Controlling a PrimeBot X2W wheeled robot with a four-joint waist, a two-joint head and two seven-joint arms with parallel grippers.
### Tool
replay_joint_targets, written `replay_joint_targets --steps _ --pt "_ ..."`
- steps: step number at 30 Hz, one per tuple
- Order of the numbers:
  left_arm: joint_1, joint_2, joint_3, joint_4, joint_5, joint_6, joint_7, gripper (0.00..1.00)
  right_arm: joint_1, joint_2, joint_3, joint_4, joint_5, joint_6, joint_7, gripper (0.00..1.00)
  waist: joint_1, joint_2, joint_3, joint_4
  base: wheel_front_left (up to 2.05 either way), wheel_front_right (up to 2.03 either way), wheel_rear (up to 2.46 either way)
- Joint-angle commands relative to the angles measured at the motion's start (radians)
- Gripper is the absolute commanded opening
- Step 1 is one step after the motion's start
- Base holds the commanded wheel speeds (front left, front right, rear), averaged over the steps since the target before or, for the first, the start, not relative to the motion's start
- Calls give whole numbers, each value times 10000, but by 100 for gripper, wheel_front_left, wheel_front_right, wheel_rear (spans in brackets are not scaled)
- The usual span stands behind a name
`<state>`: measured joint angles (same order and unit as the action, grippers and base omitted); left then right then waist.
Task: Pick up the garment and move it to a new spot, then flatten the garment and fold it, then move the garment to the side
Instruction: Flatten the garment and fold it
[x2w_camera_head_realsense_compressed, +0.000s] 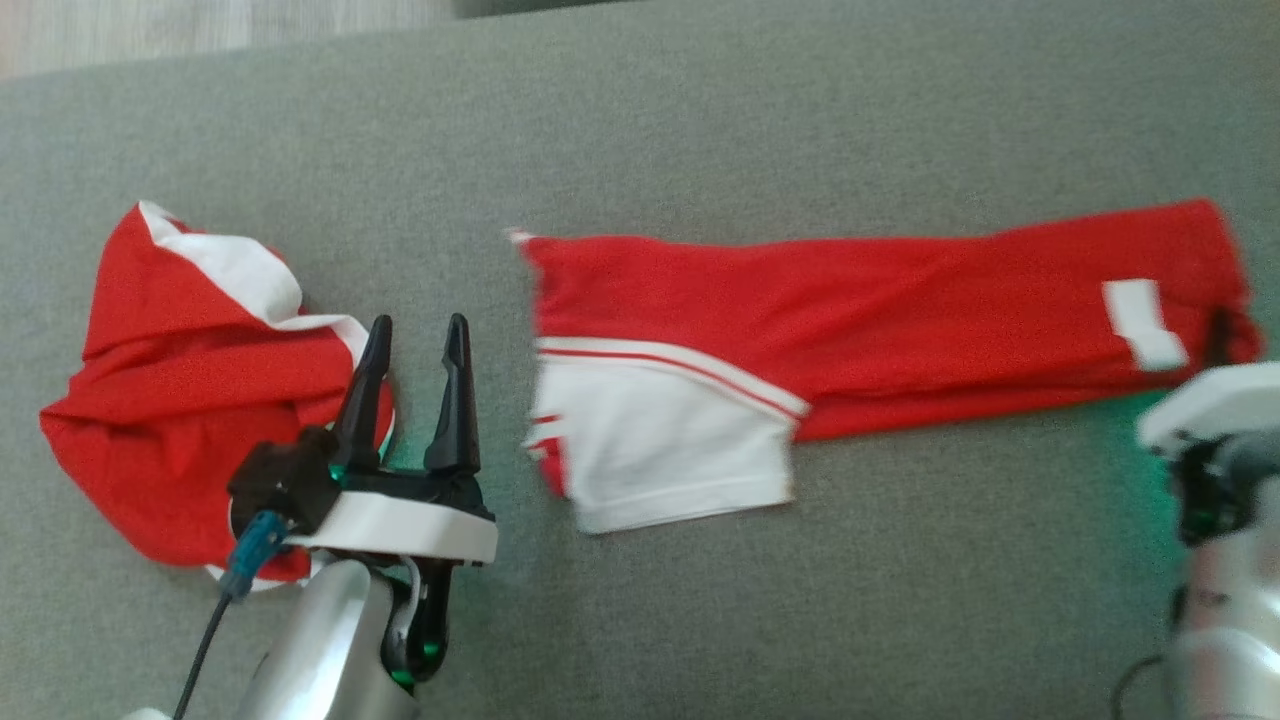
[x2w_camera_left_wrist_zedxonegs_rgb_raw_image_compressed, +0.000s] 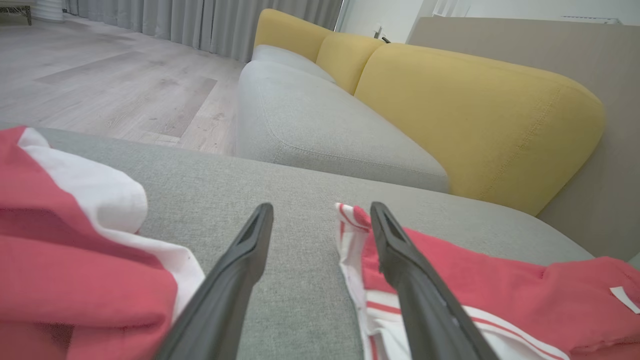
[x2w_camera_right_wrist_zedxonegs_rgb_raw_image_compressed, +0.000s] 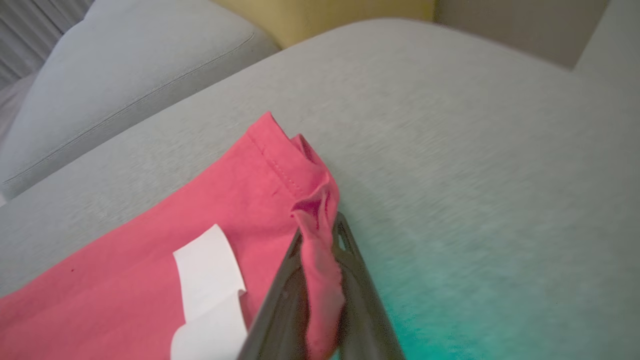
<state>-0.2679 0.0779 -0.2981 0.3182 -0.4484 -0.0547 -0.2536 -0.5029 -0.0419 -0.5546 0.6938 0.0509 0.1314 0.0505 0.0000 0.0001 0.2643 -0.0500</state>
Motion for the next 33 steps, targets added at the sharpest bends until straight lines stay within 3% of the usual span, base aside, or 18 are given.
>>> replay_joint_targets --steps 1,7,12,17,24,28,33 --pt "-151 -4 345 -254 62 -49 -82 100 7 -207 41 -428 -137 -7 -4 0 0 -1 -105 -38 0 0 0" --pt "-12 -72 334 -199 62 -78 -82 100 59 -517 -921 -1453 -1066 -7 224 0 0 -1 -509 -22 0 0 0" --pt "122 -110 344 -169 75 -84 -82 100 53 -284 -390 -2150 -1023 -7 337 0 0 -1 -866 55 0 0 0" --pt "360 -124 384 -168 130 -33 -82 100 273 -97 1093 -2859 -144 -7 341 0 0 -1 -1303 106 0 0 0" --pt "527 -15 336 -231 174 29 -53 100 854 -86 4428 -2813 2617 -7 -307 0 0 -1 -1681 334 0 0 0" --pt "562 0 303 -316 167 85 -42 100 1214 -85 6522 -2224 3607 -7 -964 0 0 -1 -1740 533 0 0 0" --pt "653 -22 148 -329 141 99 3 100 1119 -85 8390 -1191 4403 -7 -1756 0 0 -1 -1790 824 0 0 0"
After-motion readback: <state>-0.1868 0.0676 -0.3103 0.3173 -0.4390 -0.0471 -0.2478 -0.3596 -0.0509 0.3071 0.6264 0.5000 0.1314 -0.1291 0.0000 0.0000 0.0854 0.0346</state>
